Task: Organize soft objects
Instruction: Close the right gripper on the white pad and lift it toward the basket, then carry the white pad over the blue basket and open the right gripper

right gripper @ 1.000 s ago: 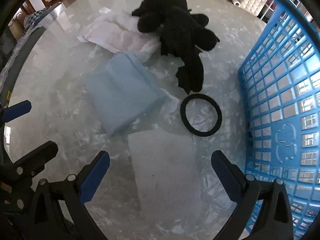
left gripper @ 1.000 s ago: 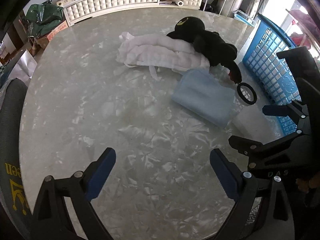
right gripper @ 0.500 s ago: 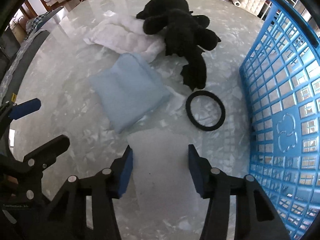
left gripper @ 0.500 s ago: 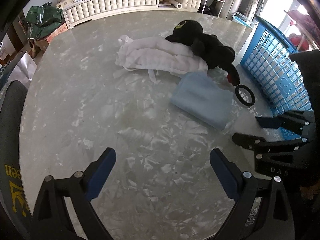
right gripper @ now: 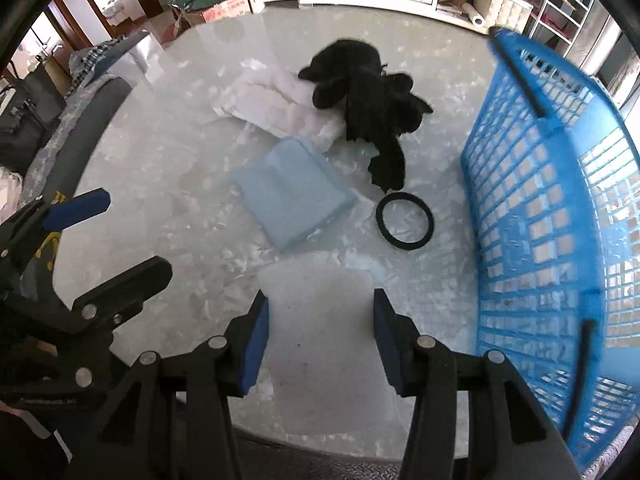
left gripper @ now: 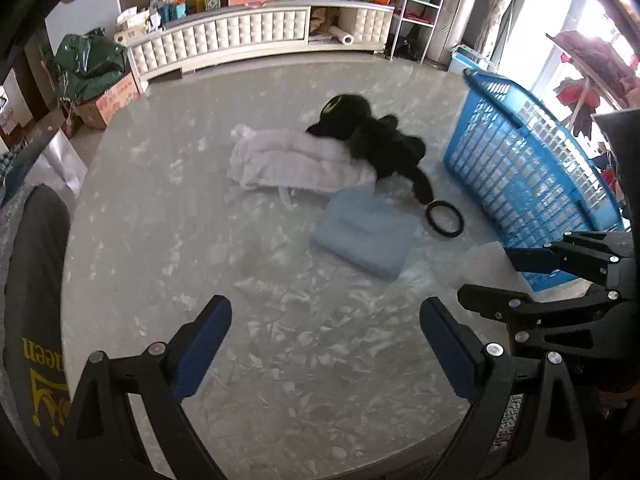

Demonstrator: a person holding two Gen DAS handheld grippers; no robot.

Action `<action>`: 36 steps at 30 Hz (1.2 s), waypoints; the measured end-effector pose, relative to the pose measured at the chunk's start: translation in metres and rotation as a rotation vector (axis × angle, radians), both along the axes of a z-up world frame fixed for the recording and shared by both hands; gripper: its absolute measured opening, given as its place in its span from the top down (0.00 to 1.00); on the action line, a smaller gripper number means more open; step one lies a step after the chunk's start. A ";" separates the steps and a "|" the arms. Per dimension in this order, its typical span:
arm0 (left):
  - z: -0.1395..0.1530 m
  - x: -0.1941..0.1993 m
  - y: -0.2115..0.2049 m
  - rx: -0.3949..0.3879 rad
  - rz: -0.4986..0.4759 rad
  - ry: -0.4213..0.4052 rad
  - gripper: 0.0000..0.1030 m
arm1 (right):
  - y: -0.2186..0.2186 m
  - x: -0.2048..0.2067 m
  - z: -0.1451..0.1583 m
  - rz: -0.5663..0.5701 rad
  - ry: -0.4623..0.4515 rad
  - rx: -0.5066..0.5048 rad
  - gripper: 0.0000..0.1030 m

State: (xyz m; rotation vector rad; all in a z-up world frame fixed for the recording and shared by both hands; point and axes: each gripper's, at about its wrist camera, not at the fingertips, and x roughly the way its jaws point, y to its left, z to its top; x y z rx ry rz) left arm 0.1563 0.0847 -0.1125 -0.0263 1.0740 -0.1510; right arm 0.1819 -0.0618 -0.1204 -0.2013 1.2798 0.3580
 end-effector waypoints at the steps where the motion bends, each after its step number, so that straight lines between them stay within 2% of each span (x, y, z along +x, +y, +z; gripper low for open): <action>1: 0.005 -0.001 -0.002 0.003 -0.003 -0.008 0.08 | -0.002 -0.002 0.004 0.001 -0.006 0.004 0.55; 10: 0.039 -0.007 -0.024 0.018 -0.034 -0.065 0.08 | -0.032 -0.011 0.048 0.008 -0.101 0.054 0.55; 16: 0.047 0.000 -0.032 0.035 -0.040 -0.068 0.08 | -0.045 -0.006 0.068 0.006 -0.144 0.075 0.55; 23: 0.047 0.011 -0.038 0.031 -0.038 -0.058 0.08 | -0.070 0.017 0.085 -0.027 -0.203 0.066 0.54; 30: 0.035 0.025 -0.045 0.028 -0.039 -0.025 0.08 | -0.091 0.045 0.080 -0.074 -0.224 0.042 0.54; 36: 0.023 0.038 -0.045 0.031 -0.029 0.002 0.08 | -0.107 0.071 0.059 -0.104 -0.180 0.016 0.54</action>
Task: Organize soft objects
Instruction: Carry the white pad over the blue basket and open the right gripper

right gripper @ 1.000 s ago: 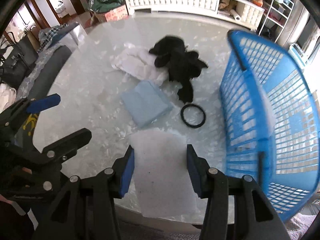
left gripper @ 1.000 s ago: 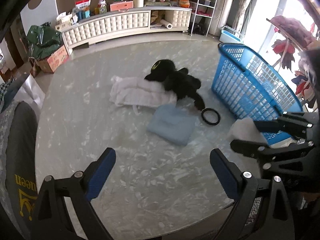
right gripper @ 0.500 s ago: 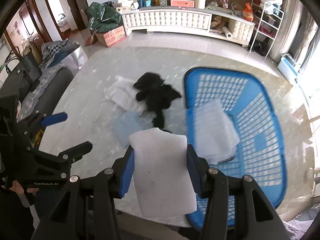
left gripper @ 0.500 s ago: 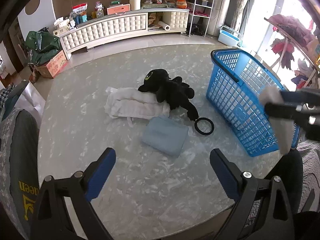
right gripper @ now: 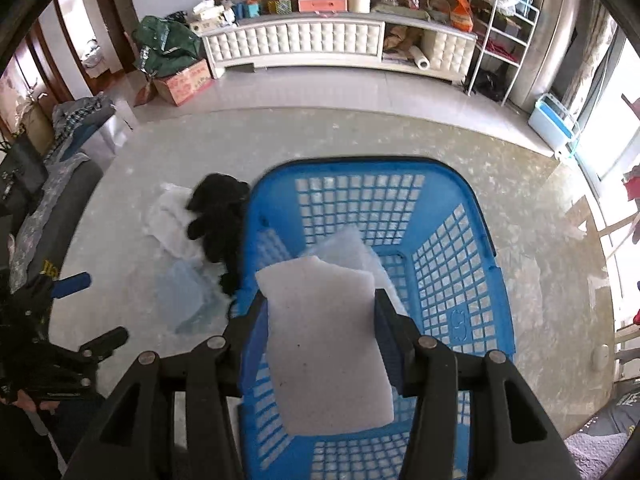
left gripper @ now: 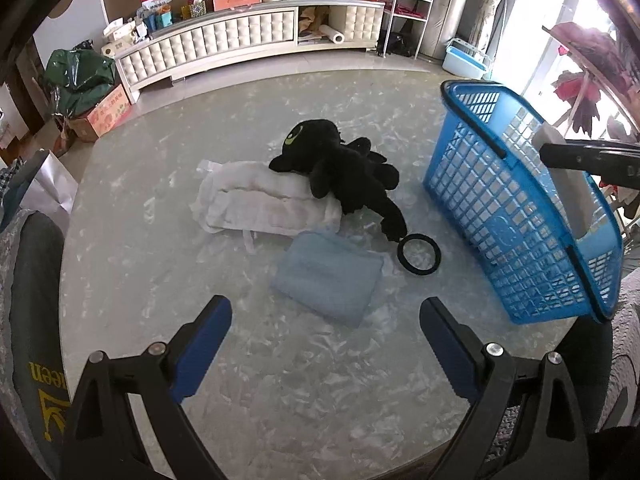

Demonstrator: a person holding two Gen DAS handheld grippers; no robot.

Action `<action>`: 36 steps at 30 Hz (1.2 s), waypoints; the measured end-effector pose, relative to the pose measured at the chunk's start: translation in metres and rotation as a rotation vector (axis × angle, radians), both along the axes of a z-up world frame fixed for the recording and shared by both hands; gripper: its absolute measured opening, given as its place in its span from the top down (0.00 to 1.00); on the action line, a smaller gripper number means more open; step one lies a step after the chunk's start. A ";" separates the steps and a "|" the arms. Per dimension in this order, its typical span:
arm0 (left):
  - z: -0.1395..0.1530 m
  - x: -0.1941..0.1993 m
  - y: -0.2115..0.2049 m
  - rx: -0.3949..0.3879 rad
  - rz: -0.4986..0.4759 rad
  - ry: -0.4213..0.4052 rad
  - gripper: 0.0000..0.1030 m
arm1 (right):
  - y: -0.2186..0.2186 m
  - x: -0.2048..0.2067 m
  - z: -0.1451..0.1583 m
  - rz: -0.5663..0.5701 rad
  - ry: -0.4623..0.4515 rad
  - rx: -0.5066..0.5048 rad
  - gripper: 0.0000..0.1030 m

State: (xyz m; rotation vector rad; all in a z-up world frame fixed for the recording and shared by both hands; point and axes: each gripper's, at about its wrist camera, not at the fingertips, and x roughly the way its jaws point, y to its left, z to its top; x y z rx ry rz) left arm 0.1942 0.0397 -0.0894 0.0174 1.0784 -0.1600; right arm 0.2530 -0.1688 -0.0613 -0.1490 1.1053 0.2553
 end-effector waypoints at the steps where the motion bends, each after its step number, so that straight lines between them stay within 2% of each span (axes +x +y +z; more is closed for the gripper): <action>1: -0.002 0.002 0.000 0.000 0.002 0.004 0.08 | -0.002 0.003 -0.004 -0.002 0.008 -0.003 0.53; 5: -0.014 0.010 0.002 0.006 0.008 0.029 0.08 | -0.006 0.017 -0.029 -0.019 0.051 -0.015 0.53; 9: -0.024 0.018 0.004 0.012 0.014 0.051 0.08 | -0.015 0.025 -0.039 -0.049 0.070 -0.011 0.53; 19: -0.050 0.034 0.008 0.017 0.013 0.090 0.08 | -0.027 0.034 -0.044 -0.093 0.087 0.001 0.51; 24: -0.061 0.037 0.006 0.020 0.005 0.107 0.08 | -0.023 0.035 -0.042 -0.118 0.077 -0.025 0.48; 26: -0.065 0.037 0.006 0.020 0.004 0.110 0.08 | -0.018 0.035 -0.046 -0.116 0.098 -0.032 0.47; 30: -0.074 0.038 0.013 0.012 0.013 0.122 0.08 | -0.011 0.034 -0.045 -0.117 0.110 -0.035 0.43; 36: -0.080 0.036 0.023 0.000 0.024 0.125 0.08 | -0.011 0.036 -0.047 -0.141 0.122 -0.064 0.29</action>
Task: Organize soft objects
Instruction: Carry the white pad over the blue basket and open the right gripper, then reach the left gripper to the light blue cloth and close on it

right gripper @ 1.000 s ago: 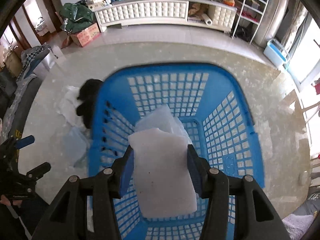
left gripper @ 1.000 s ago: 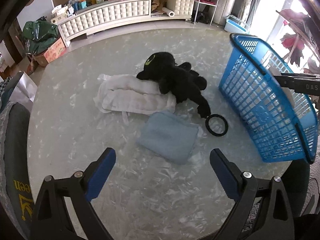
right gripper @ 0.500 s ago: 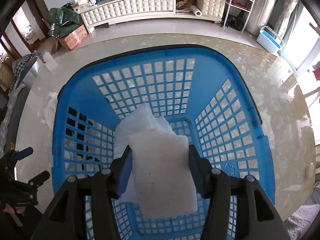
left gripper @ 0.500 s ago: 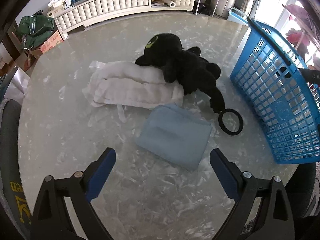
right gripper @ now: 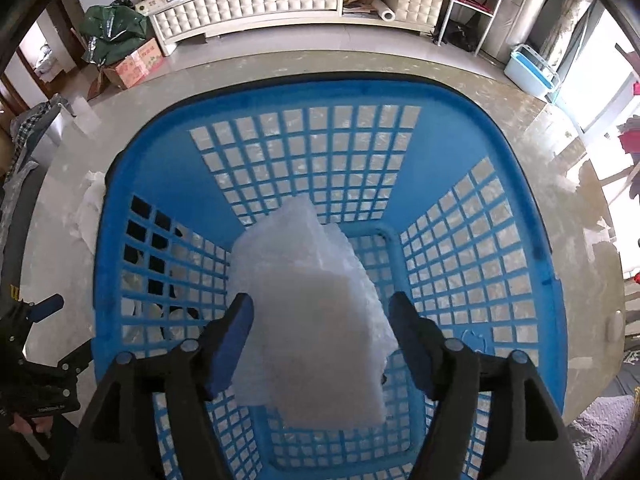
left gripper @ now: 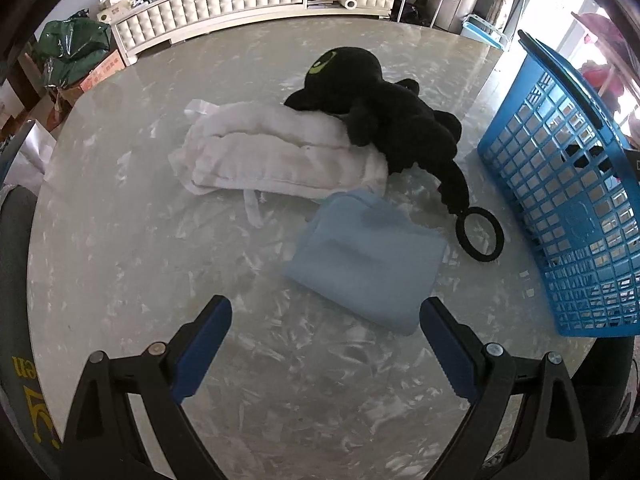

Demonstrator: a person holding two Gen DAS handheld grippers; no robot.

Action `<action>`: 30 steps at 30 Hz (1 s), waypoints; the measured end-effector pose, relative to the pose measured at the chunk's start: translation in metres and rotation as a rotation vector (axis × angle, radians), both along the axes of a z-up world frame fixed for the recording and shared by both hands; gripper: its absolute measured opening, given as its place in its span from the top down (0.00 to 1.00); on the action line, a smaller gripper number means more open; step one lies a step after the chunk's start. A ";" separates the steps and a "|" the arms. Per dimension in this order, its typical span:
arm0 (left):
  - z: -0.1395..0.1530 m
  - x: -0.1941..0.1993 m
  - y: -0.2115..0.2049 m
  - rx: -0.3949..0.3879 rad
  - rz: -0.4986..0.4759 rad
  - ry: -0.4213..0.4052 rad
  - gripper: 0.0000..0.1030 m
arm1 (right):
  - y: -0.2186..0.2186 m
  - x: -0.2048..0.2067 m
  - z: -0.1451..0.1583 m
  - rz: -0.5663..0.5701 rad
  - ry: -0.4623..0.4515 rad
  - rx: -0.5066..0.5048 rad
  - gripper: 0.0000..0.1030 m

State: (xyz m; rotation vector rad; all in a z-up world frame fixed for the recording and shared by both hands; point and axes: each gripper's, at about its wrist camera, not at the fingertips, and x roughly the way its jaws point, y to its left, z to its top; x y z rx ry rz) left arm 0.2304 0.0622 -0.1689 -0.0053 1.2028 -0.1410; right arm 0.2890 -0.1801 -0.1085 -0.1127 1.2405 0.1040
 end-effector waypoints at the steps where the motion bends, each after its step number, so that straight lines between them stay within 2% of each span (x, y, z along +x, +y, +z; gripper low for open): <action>1: 0.000 0.000 0.001 -0.002 0.001 -0.001 0.08 | -0.001 0.001 0.000 -0.003 0.001 -0.004 0.28; 5: -0.001 0.000 0.007 -0.010 -0.004 -0.001 0.08 | -0.011 0.001 0.003 -0.012 0.001 -0.012 0.19; 8: -0.005 0.004 0.008 -0.013 -0.014 0.004 0.08 | -0.018 -0.001 0.009 -0.011 -0.002 0.004 0.17; 11: -0.012 0.009 0.004 -0.016 -0.025 0.018 0.08 | -0.019 -0.005 0.020 -0.004 -0.023 0.027 0.07; 20: -0.024 0.023 0.015 -0.035 0.007 0.035 0.08 | -0.017 -0.024 0.042 0.055 -0.062 0.044 0.07; 30: -0.020 0.066 0.028 -0.066 -0.017 0.058 0.09 | -0.029 -0.034 0.035 0.043 -0.035 0.036 0.07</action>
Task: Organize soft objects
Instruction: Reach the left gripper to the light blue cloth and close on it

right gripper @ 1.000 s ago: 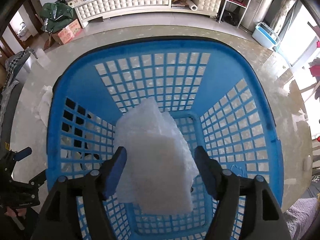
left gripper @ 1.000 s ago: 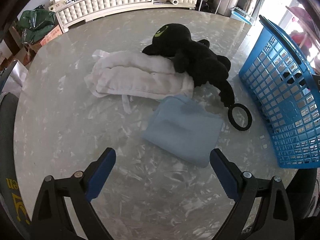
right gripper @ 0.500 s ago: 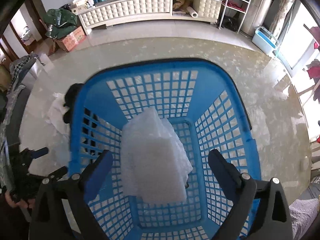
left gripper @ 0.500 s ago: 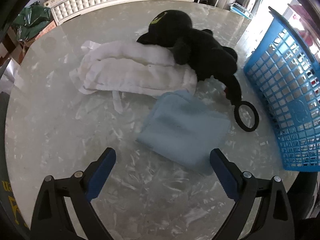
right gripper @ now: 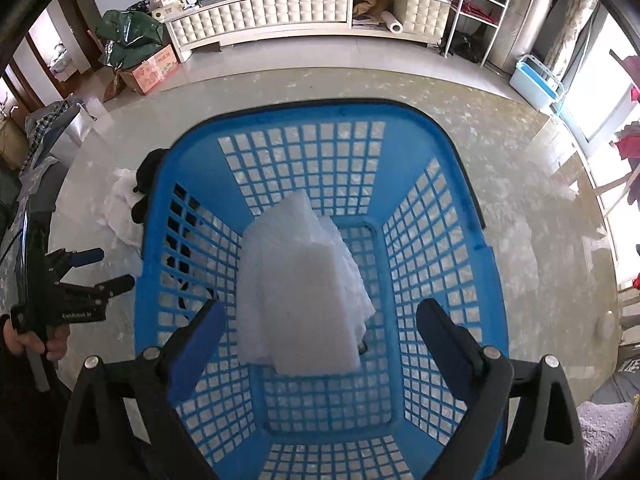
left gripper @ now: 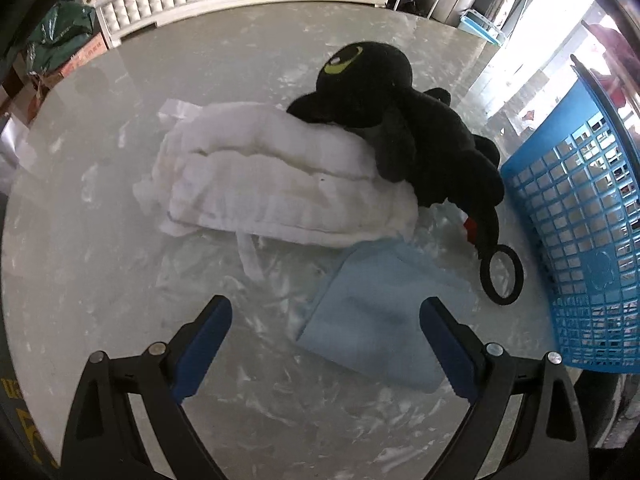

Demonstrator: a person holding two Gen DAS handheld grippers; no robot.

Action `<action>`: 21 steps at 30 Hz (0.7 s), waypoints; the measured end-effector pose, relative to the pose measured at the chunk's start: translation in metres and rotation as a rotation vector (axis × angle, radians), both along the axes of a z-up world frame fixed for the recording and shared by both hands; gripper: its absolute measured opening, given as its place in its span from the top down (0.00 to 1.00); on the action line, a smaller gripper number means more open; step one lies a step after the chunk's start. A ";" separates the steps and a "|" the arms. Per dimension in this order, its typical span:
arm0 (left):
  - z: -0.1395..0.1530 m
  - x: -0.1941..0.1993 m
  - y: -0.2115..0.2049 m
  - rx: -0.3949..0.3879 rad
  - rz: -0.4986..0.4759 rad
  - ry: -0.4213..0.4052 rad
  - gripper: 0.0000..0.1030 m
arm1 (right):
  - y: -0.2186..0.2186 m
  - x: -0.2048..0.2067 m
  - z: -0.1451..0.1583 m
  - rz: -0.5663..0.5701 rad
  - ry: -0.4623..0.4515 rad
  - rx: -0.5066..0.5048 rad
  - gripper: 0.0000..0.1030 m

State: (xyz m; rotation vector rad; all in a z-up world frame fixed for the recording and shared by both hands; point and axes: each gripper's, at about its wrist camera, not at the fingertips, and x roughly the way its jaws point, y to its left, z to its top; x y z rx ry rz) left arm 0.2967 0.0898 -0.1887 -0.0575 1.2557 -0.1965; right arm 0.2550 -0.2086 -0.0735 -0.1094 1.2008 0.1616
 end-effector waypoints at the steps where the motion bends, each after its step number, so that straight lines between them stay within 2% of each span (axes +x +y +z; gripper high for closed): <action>1: -0.001 0.003 0.000 -0.007 0.001 0.009 0.10 | -0.002 -0.002 0.000 -0.003 0.000 0.001 0.07; 2: -0.001 0.005 0.000 -0.007 -0.001 0.009 0.11 | -0.004 -0.003 0.000 -0.006 0.000 0.002 0.07; 5: -0.002 0.014 -0.010 0.005 -0.017 0.018 0.34 | -0.011 -0.006 0.001 -0.017 -0.001 0.007 0.07; 6: 0.000 0.015 -0.011 0.013 -0.021 0.018 0.48 | -0.014 -0.007 0.001 -0.022 -0.001 0.010 0.07; 7: 0.000 0.015 -0.018 0.015 -0.025 0.016 0.68 | -0.014 -0.008 0.000 -0.028 -0.001 0.012 0.07; 9: 0.002 0.017 -0.022 -0.005 -0.041 0.023 0.85 | -0.019 -0.010 -0.001 -0.038 0.004 0.021 0.07; 12: 0.002 0.016 -0.024 -0.019 -0.047 0.042 0.97 | -0.020 -0.012 -0.003 -0.041 0.011 0.038 0.07; 16: -0.001 0.011 -0.026 -0.078 -0.050 0.059 1.00 | -0.022 -0.016 -0.004 -0.043 0.015 0.045 0.07; 21: 0.003 -0.001 -0.035 -0.078 -0.042 0.037 1.00 | -0.025 -0.023 0.004 -0.046 -0.006 0.061 0.07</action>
